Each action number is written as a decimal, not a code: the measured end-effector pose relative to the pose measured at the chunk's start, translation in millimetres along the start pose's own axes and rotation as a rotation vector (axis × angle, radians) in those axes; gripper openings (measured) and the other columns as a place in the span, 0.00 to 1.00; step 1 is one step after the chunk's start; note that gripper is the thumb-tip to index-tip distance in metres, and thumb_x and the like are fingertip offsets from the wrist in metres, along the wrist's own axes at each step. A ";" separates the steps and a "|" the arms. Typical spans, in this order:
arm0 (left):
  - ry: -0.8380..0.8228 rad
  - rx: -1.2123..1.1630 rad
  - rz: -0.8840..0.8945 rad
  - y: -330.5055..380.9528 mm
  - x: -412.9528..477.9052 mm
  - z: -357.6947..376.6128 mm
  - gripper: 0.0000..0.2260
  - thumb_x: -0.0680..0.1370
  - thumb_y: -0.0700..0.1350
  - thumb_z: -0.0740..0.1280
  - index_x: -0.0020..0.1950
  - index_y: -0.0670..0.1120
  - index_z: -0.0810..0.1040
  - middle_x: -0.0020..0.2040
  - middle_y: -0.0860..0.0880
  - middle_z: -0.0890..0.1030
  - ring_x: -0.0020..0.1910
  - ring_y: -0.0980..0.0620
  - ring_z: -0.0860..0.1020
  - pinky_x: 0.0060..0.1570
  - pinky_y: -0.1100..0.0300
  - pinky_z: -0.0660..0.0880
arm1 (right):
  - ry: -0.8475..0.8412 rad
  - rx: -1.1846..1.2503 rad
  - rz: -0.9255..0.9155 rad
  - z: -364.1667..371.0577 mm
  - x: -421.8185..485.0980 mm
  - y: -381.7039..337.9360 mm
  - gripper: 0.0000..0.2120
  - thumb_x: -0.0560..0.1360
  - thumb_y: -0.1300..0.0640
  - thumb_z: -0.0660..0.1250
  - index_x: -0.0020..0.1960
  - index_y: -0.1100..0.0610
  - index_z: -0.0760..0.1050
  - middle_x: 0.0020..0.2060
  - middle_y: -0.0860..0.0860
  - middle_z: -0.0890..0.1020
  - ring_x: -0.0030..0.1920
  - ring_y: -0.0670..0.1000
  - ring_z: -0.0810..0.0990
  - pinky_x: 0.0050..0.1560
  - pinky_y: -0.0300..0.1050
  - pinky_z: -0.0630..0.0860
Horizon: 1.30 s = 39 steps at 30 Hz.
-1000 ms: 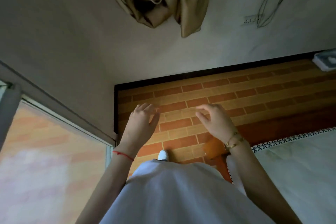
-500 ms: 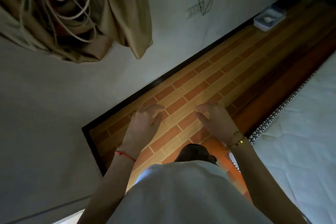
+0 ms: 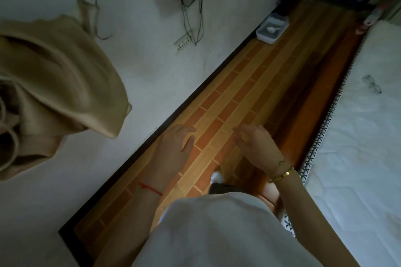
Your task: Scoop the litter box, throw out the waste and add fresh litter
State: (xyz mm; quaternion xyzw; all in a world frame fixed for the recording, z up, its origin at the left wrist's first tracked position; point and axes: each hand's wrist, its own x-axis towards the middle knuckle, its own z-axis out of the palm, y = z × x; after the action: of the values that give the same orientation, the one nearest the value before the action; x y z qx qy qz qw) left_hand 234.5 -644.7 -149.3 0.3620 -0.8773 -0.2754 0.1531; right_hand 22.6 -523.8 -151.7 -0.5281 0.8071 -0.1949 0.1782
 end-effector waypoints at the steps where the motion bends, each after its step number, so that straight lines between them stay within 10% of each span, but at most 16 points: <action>1: 0.006 -0.001 0.012 5.7 23.8 0.2 0.12 0.80 0.43 0.63 0.63 0.46 0.78 0.60 0.48 0.80 0.60 0.51 0.75 0.61 0.56 0.72 | 0.019 0.000 0.013 -12.1 17.4 5.9 0.15 0.78 0.50 0.62 0.63 0.51 0.75 0.57 0.48 0.81 0.58 0.52 0.76 0.64 0.49 0.68; 39: -0.273 -0.003 0.525 181.7 736.6 120.8 0.16 0.82 0.47 0.60 0.69 0.50 0.72 0.66 0.51 0.74 0.68 0.54 0.69 0.67 0.57 0.68 | 0.473 -0.061 0.492 -269.2 469.2 300.2 0.16 0.79 0.48 0.61 0.65 0.49 0.72 0.60 0.46 0.78 0.62 0.49 0.73 0.62 0.49 0.72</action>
State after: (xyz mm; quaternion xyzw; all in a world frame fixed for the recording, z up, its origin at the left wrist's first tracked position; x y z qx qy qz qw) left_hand -431.1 -1023.3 -87.2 0.0820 -0.9530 -0.2741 0.1002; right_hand -523.1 -812.4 -109.4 -0.2628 0.9348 -0.2388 0.0118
